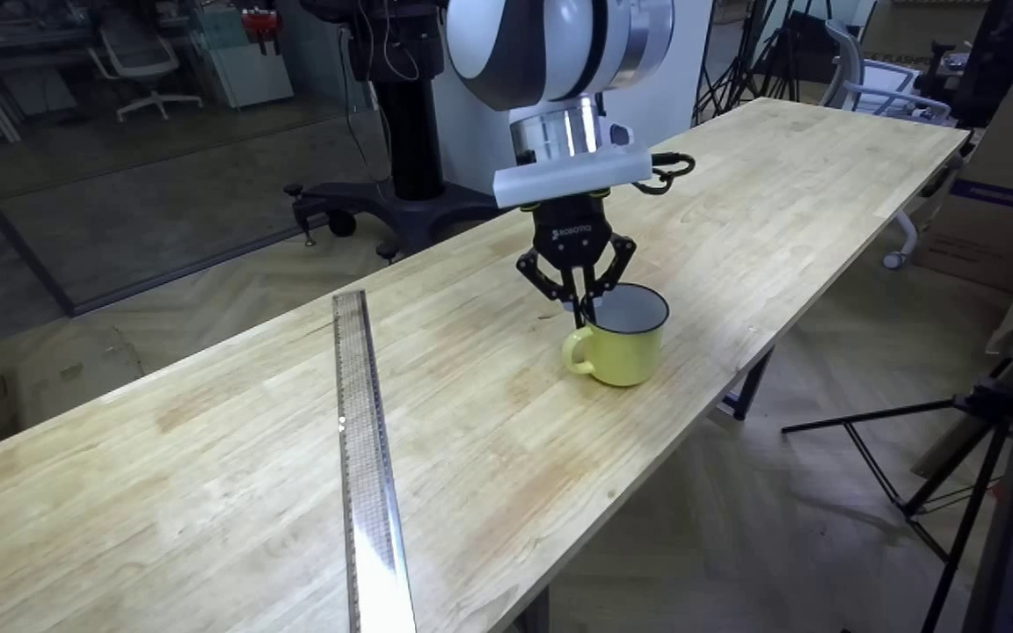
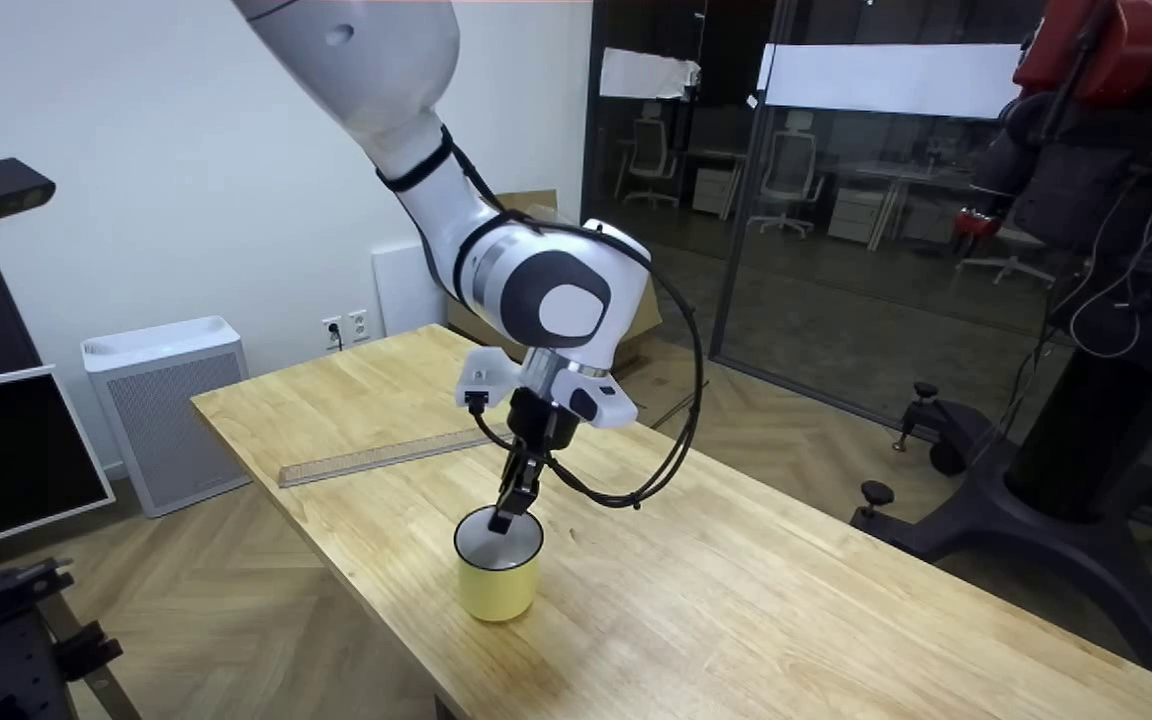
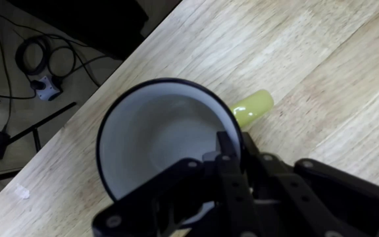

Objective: Move the cup forward

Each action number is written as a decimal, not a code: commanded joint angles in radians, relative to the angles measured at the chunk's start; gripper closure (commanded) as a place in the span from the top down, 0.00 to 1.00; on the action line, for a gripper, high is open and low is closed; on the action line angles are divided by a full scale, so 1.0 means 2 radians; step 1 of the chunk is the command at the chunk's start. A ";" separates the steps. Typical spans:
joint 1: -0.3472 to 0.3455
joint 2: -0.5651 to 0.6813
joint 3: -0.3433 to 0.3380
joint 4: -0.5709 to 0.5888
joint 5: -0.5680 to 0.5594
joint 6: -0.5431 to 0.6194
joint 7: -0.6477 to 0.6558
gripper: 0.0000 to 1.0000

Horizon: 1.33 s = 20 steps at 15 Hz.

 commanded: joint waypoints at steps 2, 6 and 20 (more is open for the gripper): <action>-0.012 -0.023 0.009 -0.038 0.023 0.015 -0.010 0.03; -0.013 -0.026 0.008 -0.044 0.026 0.018 -0.012 0.35; 0.023 -0.098 -0.026 -0.129 -0.021 0.113 0.030 1.00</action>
